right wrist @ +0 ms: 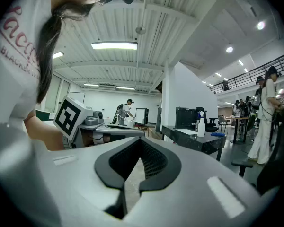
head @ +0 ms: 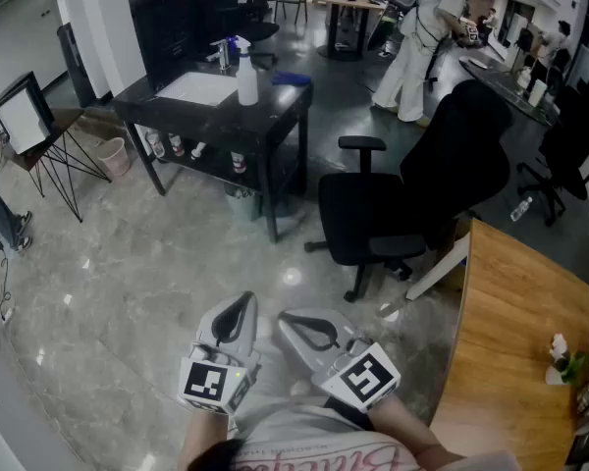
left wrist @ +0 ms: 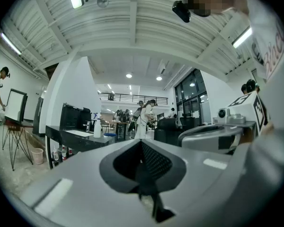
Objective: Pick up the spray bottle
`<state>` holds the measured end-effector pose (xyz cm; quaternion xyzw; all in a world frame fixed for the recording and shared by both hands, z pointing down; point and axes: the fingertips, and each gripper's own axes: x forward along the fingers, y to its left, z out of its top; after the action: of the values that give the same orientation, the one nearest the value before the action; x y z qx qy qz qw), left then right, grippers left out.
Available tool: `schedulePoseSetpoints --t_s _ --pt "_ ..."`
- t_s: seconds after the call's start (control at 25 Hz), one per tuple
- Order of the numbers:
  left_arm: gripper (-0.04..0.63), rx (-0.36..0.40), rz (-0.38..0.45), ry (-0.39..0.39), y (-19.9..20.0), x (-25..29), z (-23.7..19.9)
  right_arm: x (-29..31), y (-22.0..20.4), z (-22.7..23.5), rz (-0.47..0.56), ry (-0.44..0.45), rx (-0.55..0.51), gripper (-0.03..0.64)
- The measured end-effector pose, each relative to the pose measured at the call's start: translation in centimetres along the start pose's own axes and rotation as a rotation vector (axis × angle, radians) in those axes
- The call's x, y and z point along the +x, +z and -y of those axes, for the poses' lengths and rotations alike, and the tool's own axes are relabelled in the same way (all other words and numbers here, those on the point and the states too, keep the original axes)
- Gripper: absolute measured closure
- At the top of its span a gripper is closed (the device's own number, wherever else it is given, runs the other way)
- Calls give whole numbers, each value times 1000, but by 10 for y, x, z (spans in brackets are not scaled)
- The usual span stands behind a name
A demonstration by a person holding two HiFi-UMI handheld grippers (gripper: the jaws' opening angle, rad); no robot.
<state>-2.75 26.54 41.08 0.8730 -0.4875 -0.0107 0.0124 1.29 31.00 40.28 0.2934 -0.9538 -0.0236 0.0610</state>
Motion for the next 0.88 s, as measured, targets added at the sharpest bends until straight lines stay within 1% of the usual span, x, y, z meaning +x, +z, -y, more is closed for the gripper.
schedulePoseSetpoints --t_s 0.08,0.12,0.24,0.32,0.52,0.68,0.8,0.88 --pt "597 -9 -48 -4 -5 1 0 -1 -1 3 -2 -2 -13 615" --pt "597 -5 -49 -10 -5 3 1 -2 -2 4 -8 -2 -16 615" --pt "597 26 -3 -29 2 15 2 1 -5 8 -32 0 -20 615" --pt "597 34 -4 -29 3 22 -2 6 -7 12 -43 1 -33 615" --pt "597 10 -27 -37 -3 39 -17 20 -9 28 -46 -4 -42 615" --pt "597 17 -13 -35 2 58 -33 37 -7 47 -39 -11 -45 615" --pt "597 24 -25 -24 1 74 -48 51 -7 63 -51 -13 -55 615" --pt "597 10 -28 -12 0 85 -60 60 -8 73 -62 -10 -53 615"
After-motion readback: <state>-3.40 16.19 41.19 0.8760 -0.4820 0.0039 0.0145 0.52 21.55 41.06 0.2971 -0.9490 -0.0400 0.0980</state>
